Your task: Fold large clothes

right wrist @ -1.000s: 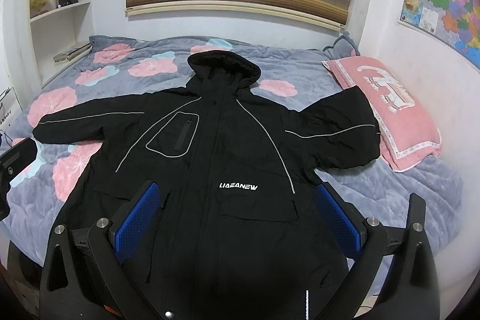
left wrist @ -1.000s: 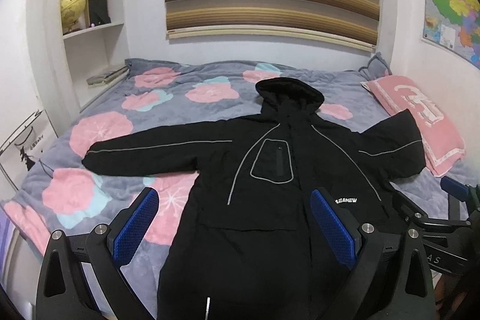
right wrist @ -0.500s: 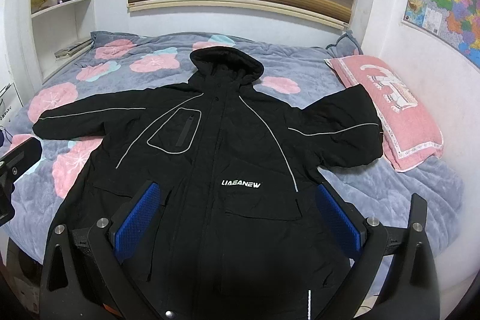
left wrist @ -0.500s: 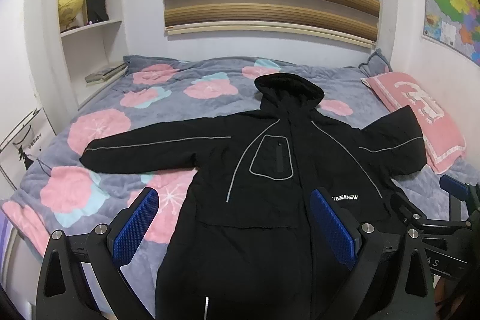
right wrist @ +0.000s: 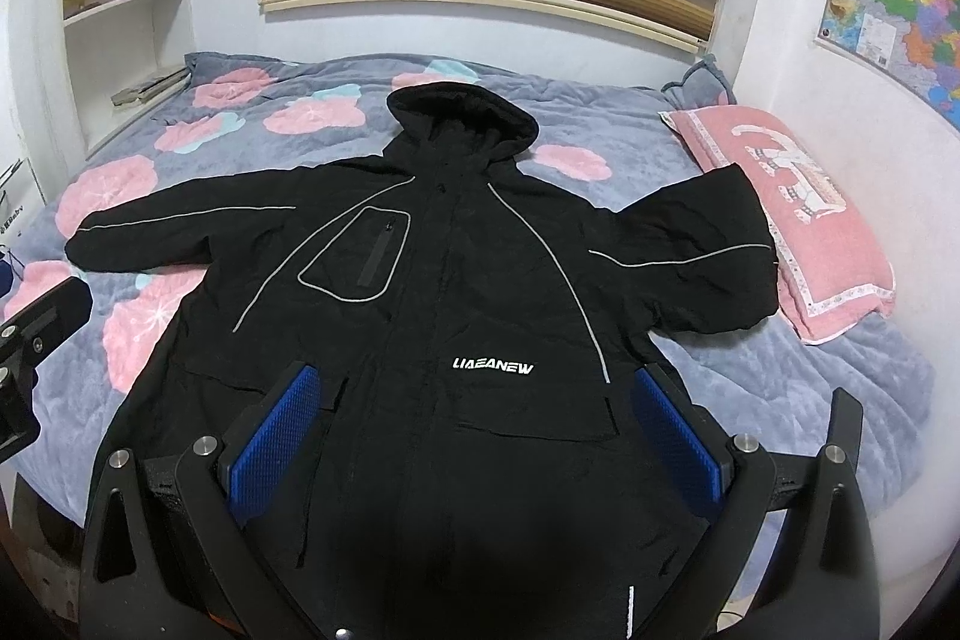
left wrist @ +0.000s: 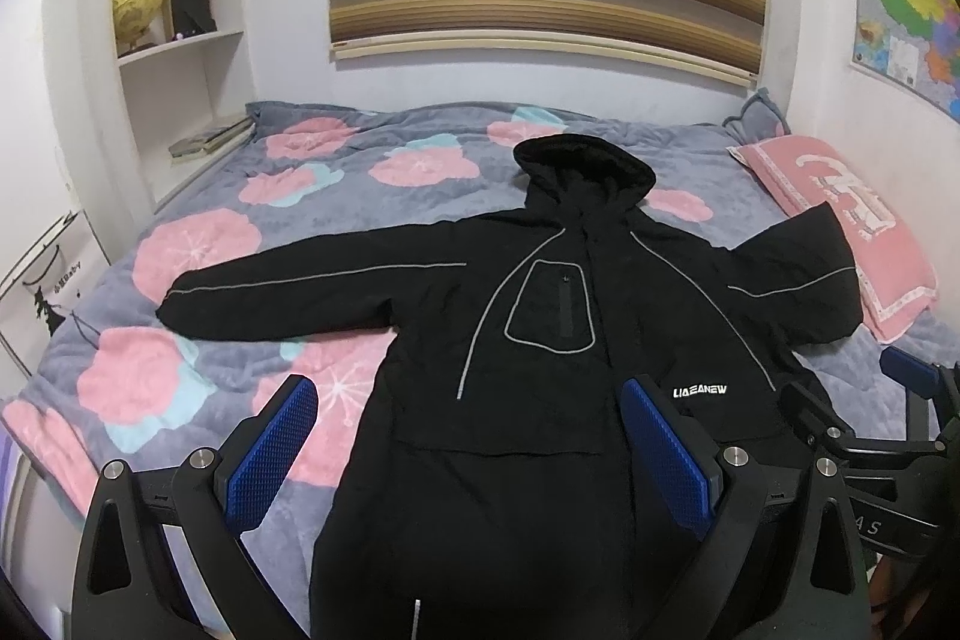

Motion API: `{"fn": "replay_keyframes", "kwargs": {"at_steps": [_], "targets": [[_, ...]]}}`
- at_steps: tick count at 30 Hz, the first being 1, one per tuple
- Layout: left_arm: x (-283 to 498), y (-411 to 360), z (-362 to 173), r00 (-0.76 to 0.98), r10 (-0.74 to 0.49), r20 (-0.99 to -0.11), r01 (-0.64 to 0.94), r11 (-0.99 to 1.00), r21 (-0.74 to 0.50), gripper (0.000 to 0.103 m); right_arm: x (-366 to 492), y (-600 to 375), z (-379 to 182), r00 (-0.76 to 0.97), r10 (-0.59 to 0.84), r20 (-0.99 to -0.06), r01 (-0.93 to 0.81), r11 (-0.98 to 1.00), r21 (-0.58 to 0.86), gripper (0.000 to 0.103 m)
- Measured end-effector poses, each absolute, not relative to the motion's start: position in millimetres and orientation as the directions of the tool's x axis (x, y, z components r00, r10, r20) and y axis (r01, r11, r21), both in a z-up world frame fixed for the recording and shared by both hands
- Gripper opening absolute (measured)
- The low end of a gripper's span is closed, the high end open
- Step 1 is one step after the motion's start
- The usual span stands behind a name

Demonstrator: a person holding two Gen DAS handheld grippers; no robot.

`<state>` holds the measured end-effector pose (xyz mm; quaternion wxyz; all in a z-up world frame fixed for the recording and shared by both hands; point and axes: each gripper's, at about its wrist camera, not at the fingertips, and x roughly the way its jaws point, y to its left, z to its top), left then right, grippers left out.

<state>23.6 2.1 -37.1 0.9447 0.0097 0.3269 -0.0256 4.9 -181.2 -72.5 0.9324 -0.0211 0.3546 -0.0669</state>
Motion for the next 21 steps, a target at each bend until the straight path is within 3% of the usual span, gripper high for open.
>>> {"fn": "replay_keyframes", "kwargs": {"at_steps": [21], "targets": [[54,3,-71,0.731,-0.125,-0.671,0.12,0.991,-0.054,0.101,35,-175,-87,0.765,-0.123,-0.632,0.105,0.992,-0.066,0.103]]}}
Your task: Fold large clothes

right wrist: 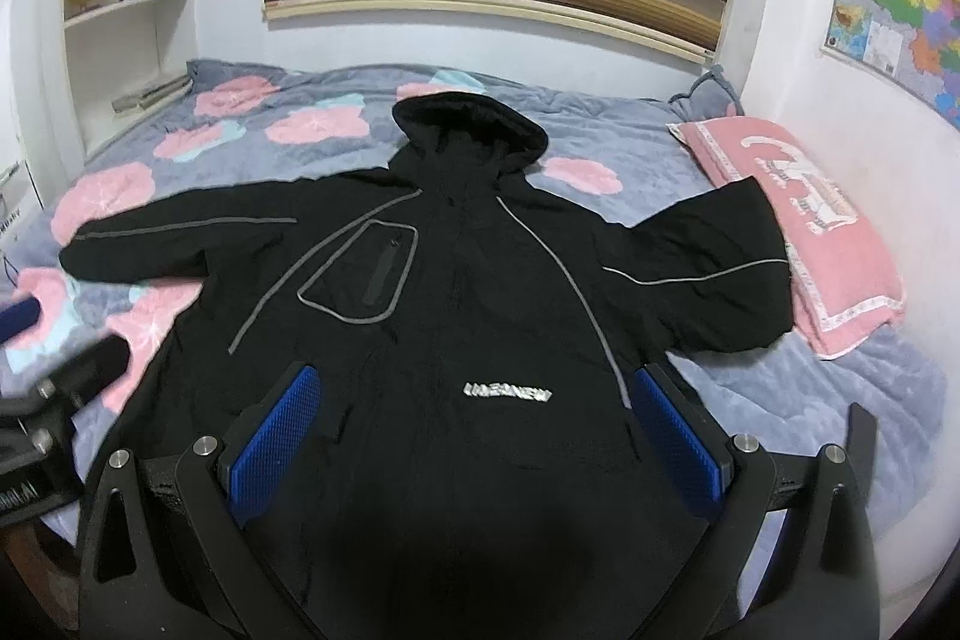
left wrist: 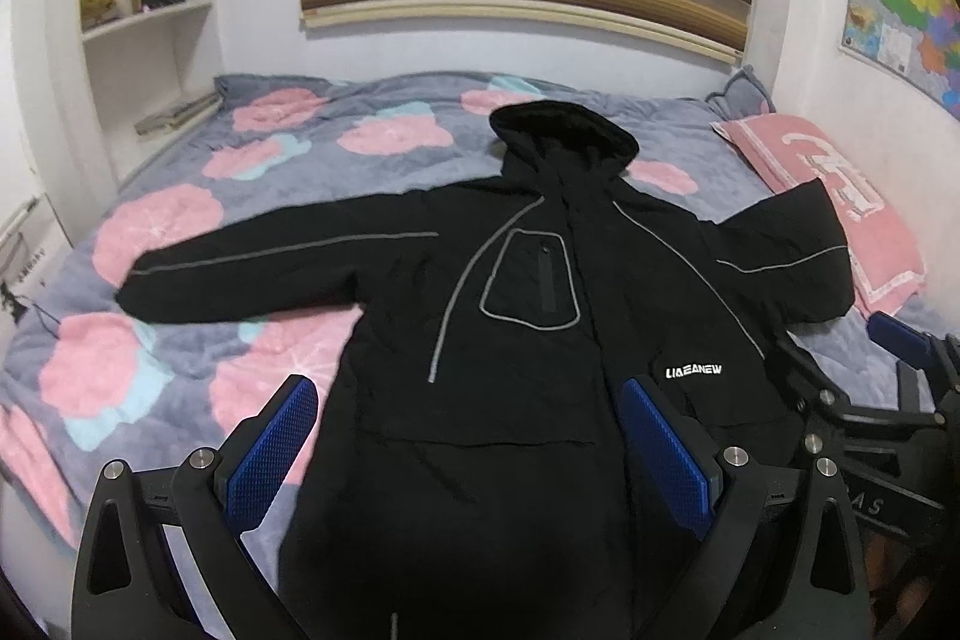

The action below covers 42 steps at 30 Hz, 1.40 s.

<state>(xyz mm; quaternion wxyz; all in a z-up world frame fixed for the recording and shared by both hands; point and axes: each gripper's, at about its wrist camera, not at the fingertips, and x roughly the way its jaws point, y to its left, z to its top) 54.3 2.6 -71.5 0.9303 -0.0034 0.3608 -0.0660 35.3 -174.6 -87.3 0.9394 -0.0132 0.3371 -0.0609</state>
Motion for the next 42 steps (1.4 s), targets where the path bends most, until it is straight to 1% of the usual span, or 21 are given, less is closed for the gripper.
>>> {"fn": "replay_keyframes", "kwargs": {"at_steps": [3,5,9,10,12,15,19,21,22,24,27,30,32,34,36,37,38,39,40,41,42], "targets": [[61,12,-81,0.719,-0.156,-0.677,0.124,0.988,-0.095,0.101,55,-171,-93,0.771,-0.095,-0.629,0.09,0.995,-0.04,0.103],[65,25,-87,0.726,-0.148,-0.672,0.097,0.989,-0.113,0.101,70,-168,-98,0.798,-0.066,-0.599,0.062,0.998,-0.027,0.103],[81,68,-102,0.734,-0.124,-0.668,0.013,0.986,-0.169,0.101,98,-170,-116,0.885,-0.052,-0.463,0.049,0.999,-0.019,0.103],[84,77,-106,0.738,-0.112,-0.666,-0.004,0.985,-0.171,0.101,108,-171,-124,0.891,-0.045,-0.451,0.04,0.999,-0.019,0.103],[95,108,-116,0.751,-0.054,-0.658,-0.068,0.985,-0.157,0.101,130,-171,-144,0.88,-0.045,-0.472,0.034,0.999,-0.032,0.103],[114,163,-128,0.765,0.049,-0.643,-0.174,0.976,-0.133,0.101,163,-172,-190,0.834,-0.006,-0.551,0.001,1.0,-0.009,0.102],[146,260,-142,0.77,0.113,-0.628,-0.319,0.921,-0.226,0.101,190,-164,-254,0.747,-0.006,-0.665,-0.018,0.999,-0.03,0.101],[161,304,-142,0.785,0.148,-0.601,-0.37,0.89,-0.265,0.101,197,-159,-261,0.727,-0.013,-0.686,-0.029,0.998,-0.049,0.101],[170,329,-142,0.797,0.161,-0.583,-0.393,0.871,-0.296,0.101,197,-158,-262,0.733,-0.012,-0.68,-0.032,0.998,-0.052,0.101],[187,364,-147,0.81,0.149,-0.567,-0.402,0.845,-0.352,0.101,196,-160,-265,0.733,0.002,-0.68,-0.038,0.999,-0.038,0.101],[226,415,-172,0.786,0.133,-0.604,-0.451,0.791,-0.413,0.101,195,-167,-270,0.726,0.031,-0.687,-0.038,0.999,0.004,0.101],[252,442,-202,0.753,0.134,-0.644,-0.492,0.765,-0.416,0.101,197,-170,-272,0.724,0.043,-0.688,-0.038,0.999,0.022,0.101],[271,456,-225,0.736,0.107,-0.668,-0.508,0.74,-0.441,0.101,199,-170,-271,0.724,0.041,-0.688,-0.04,0.999,0.018,0.102],[281,461,-241,0.739,0.072,-0.67,-0.494,0.734,-0.466,0.101,199,-169,-272,0.722,0.041,-0.69,-0.041,0.999,0.016,0.102],[293,459,-253,0.716,0.077,-0.694,-0.505,0.743,-0.439,0.1,198,-167,-272,0.721,0.042,-0.692,-0.042,0.999,0.017,0.103],[298,457,-257,0.706,0.094,-0.702,-0.512,0.753,-0.413,0.097,199,-168,-273,0.72,0.044,-0.692,-0.042,0.999,0.019,0.103],[302,454,-258,0.702,0.106,-0.705,-0.506,0.771,-0.388,0.072,198,-168,-273,0.72,0.045,-0.692,-0.043,0.999,0.02,0.103],[306,451,-258,0.705,0.087,-0.704,-0.483,0.786,-0.386,0.044,198,-168,-273,0.72,0.046,-0.692,-0.043,0.999,0.021,0.103],[309,449,-258,0.7,0.086,-0.709,-0.477,0.796,-0.374,0.042,199,-168,-273,0.72,0.046,-0.692,-0.043,0.999,0.021,0.103],[308,445,-253,0.71,0.105,-0.696,-0.469,0.808,-0.356,0.032,199,-168,-273,0.721,0.046,-0.692,-0.043,0.999,0.022,0.103],[306,441,-249,0.72,0.119,-0.684,-0.459,0.82,-0.341,0.025,199,-168,-273,0.72,0.047,-0.692,-0.043,0.999,0.023,0.103]]}}
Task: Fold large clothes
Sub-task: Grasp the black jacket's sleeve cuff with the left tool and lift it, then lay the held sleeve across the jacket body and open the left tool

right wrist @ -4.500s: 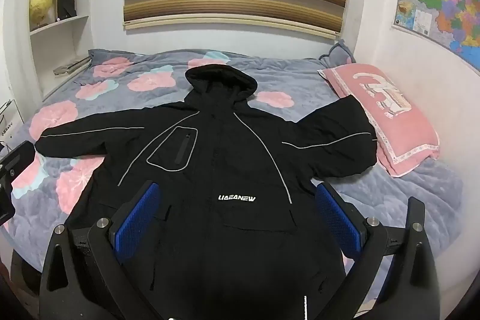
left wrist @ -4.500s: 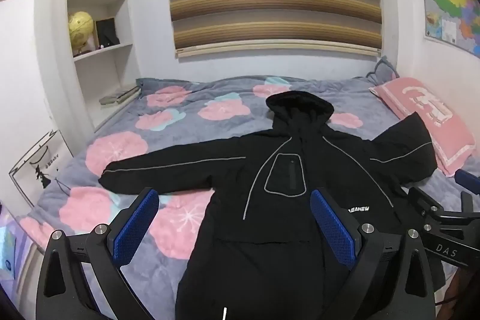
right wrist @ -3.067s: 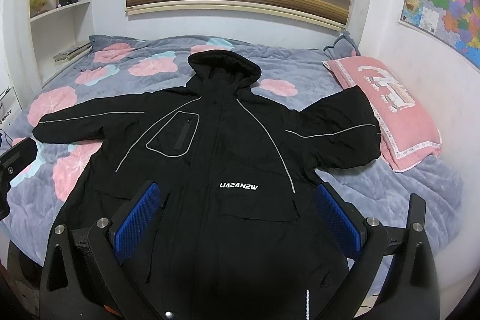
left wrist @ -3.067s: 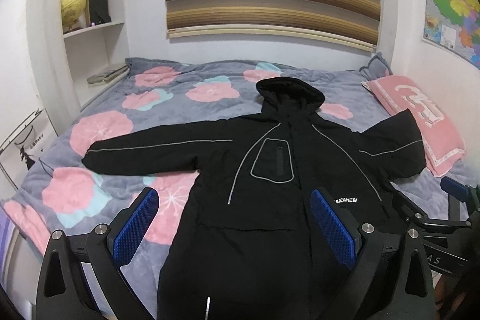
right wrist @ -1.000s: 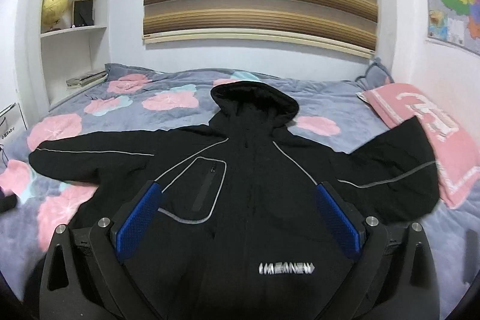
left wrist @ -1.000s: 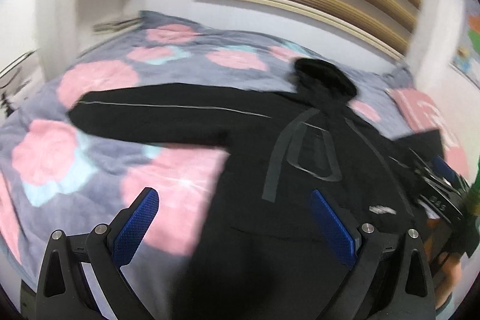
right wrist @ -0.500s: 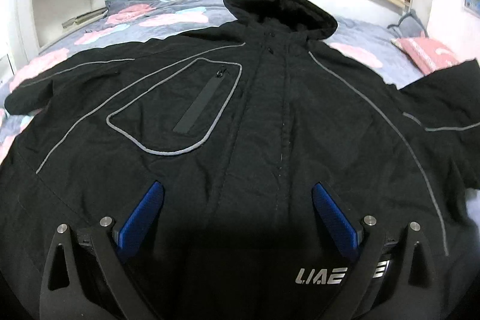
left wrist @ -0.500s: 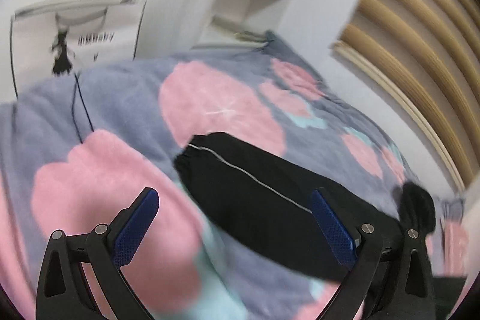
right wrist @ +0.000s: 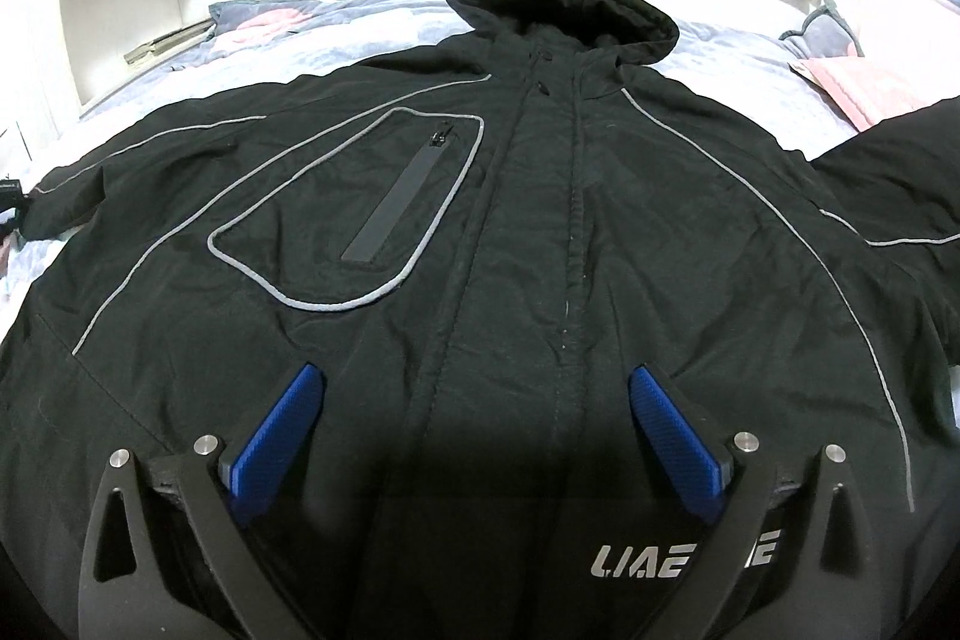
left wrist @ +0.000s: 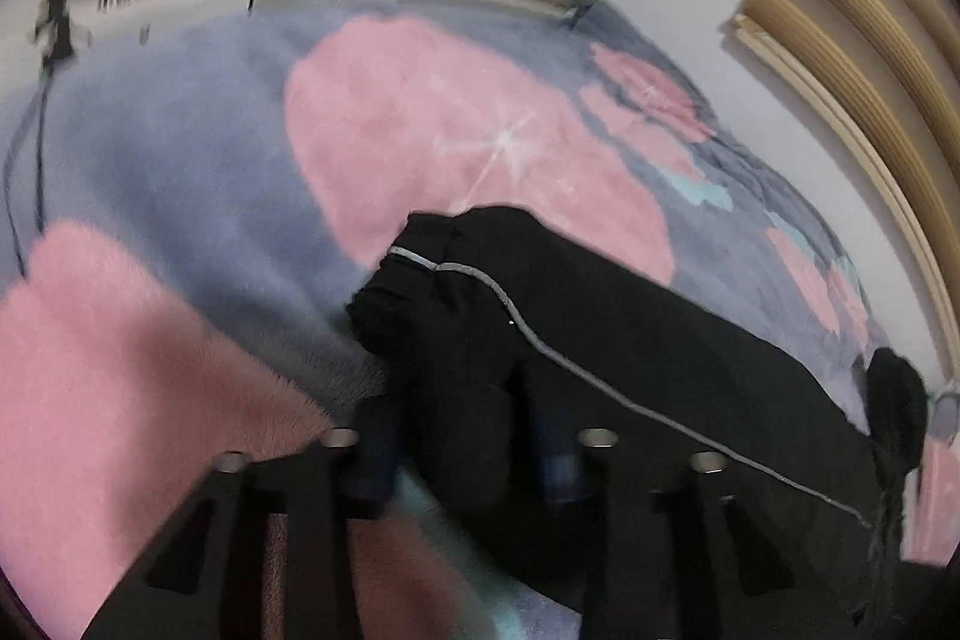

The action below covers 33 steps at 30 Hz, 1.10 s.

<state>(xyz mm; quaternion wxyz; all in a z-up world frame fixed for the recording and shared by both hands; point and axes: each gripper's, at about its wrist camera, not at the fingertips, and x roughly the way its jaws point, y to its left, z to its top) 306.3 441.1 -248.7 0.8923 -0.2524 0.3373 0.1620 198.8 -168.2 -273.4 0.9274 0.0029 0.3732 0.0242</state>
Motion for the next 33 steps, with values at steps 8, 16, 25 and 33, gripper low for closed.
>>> {"fn": "replay_keyframes", "kwargs": {"at_steps": [8,16,25,33], "targets": [[283,358,-162,0.866,0.072,-0.494,-0.225,0.939,-0.259,0.018,199,-168,-274,0.72,0.046,-0.692,-0.042,0.999,0.023,0.103],[289,184,-107,0.888,-0.185,-0.42,0.158,0.983,-0.098,0.016,199,-169,-274,0.721,0.049,-0.691,-0.042,0.999,0.027,0.103],[329,14,-179,0.697,-0.349,-0.627,0.423,0.906,-0.034,0.016,198,-171,-274,0.727,0.062,-0.684,-0.042,0.998,0.046,0.103],[350,-21,-243,0.543,-0.306,-0.782,0.445,0.894,-0.04,0.026,199,-173,-275,0.73,0.072,-0.68,-0.039,0.997,0.063,0.103]]}}
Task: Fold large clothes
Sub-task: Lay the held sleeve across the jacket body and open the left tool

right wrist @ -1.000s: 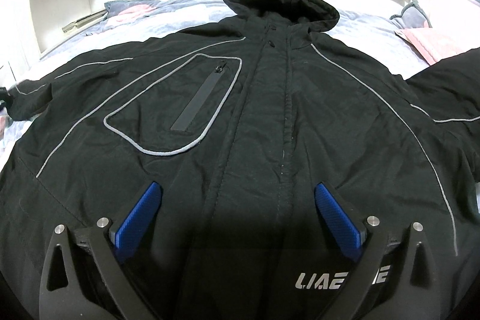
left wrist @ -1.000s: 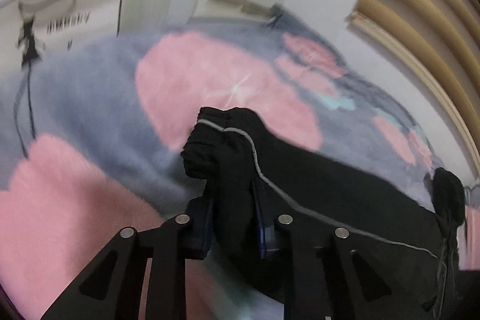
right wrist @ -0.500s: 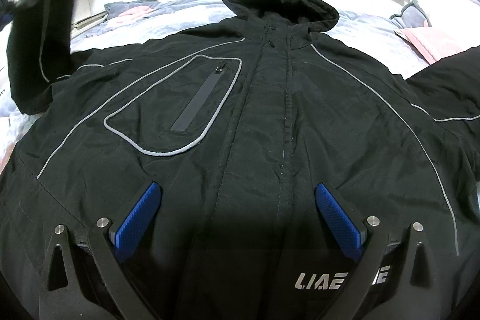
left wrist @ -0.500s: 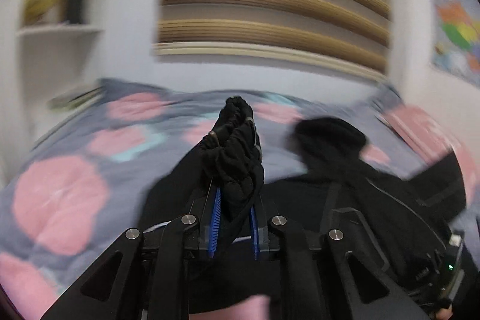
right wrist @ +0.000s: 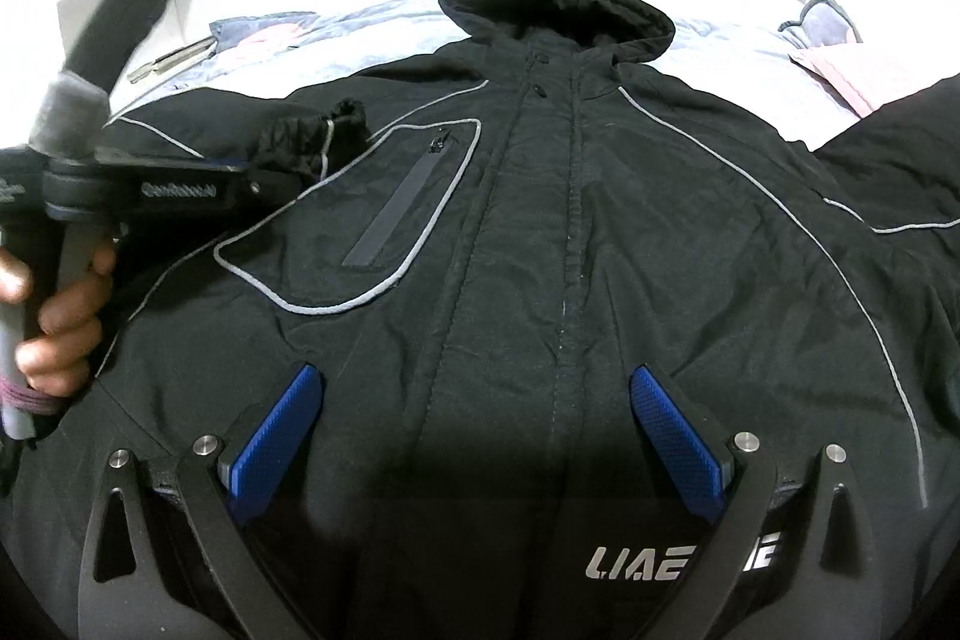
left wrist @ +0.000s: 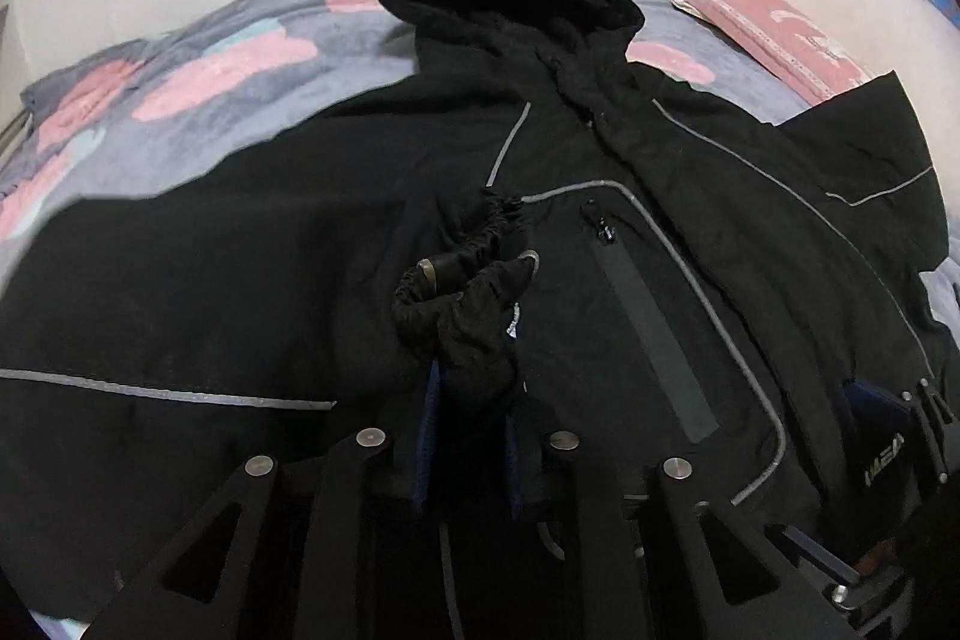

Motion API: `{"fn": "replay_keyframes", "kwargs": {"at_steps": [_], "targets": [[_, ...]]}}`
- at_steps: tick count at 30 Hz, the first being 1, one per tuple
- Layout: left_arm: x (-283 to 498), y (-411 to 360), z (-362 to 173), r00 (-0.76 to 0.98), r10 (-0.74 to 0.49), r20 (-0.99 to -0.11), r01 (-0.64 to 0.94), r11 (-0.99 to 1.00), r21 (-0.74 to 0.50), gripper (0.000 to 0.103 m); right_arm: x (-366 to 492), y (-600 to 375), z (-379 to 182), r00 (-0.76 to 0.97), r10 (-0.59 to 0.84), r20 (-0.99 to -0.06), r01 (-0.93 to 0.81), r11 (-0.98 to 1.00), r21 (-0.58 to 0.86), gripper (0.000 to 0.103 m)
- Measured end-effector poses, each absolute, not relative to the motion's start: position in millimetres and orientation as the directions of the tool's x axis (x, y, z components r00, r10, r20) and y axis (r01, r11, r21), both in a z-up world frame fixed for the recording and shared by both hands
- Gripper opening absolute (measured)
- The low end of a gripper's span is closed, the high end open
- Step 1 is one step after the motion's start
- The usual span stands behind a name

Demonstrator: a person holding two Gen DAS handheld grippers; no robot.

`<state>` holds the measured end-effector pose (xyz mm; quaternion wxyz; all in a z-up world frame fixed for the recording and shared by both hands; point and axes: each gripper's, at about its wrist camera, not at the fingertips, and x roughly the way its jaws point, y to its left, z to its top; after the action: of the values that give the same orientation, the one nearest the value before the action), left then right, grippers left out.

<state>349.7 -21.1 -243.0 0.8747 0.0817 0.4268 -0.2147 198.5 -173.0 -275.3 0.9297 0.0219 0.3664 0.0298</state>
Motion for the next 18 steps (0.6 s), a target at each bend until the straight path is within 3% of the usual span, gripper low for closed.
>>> {"fn": "replay_keyframes", "kwargs": {"at_steps": [1,2,3,9,13,18], "targets": [[349,-16,-241,0.525,-0.331,-0.784,0.454,0.888,-0.071,0.034,199,-173,-275,0.726,0.07,-0.684,-0.039,0.997,0.061,0.103],[348,-12,-237,0.495,-0.387,-0.778,0.466,0.874,-0.138,0.049,200,-172,-275,0.722,0.069,-0.689,-0.039,0.997,0.059,0.103],[344,-7,-231,0.484,-0.424,-0.766,0.467,0.865,-0.183,0.055,201,-172,-275,0.714,0.066,-0.697,-0.037,0.998,0.056,0.103],[300,31,-184,0.557,-0.443,-0.702,0.467,0.866,-0.176,0.056,209,-165,-262,0.632,0.056,-0.773,-0.044,0.998,0.037,0.103],[279,72,-160,0.615,-0.437,-0.656,0.444,0.88,-0.17,0.056,227,-144,-219,0.621,0.218,-0.753,-0.127,0.976,0.178,0.103],[270,125,-153,0.668,-0.393,-0.632,0.346,0.916,-0.205,0.056,279,-118,-205,0.605,0.287,-0.743,-0.132,0.956,0.262,0.101]]}}
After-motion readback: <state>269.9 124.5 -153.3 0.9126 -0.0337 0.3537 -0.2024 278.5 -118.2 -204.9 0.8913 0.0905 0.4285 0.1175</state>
